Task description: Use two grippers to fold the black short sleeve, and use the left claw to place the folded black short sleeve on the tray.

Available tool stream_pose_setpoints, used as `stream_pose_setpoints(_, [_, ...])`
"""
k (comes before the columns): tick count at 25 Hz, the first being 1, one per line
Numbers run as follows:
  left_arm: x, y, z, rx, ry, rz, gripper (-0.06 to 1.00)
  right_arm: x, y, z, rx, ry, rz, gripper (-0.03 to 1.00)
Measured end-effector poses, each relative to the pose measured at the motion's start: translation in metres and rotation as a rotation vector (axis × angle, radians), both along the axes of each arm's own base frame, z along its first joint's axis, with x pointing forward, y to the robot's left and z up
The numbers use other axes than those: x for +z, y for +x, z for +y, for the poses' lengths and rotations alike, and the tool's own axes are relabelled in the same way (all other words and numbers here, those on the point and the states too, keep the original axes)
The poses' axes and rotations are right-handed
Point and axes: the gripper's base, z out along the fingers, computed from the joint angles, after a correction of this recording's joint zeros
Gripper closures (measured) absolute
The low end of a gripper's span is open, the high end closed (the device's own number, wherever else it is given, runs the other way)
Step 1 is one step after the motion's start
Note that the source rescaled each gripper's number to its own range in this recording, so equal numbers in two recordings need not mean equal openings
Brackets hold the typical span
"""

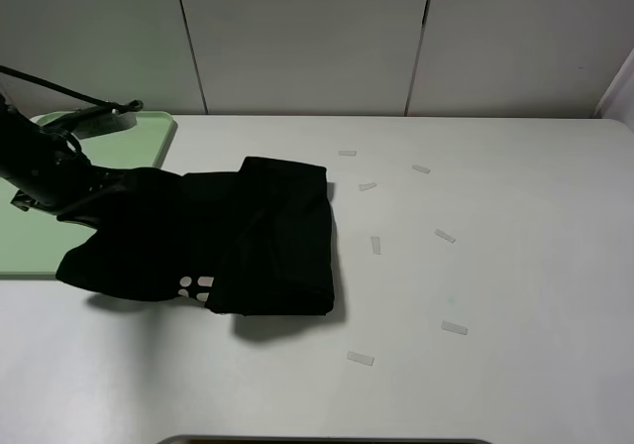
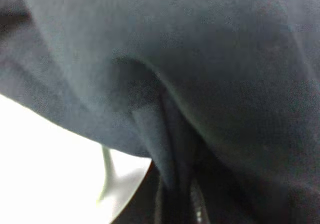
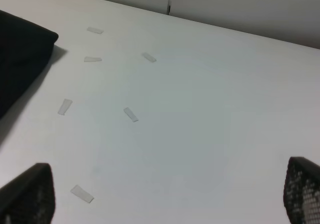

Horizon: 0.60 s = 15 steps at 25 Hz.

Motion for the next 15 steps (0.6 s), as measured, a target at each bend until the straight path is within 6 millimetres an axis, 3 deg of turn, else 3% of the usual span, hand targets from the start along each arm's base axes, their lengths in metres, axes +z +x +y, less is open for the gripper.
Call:
stream_pose_setpoints(7, [0.013,-0.001,-0.006,0.023,-0.071,0.133,0.94,0.000,0.000,0.000,0.000,0.000,0.000,-0.03])
stream_pose_setpoints(15, [0.034,0.016,-0.034,-0.047,-0.081,0.048,0.94,0.000,0.000,0.000,0.000,0.000,0.000,-0.03])
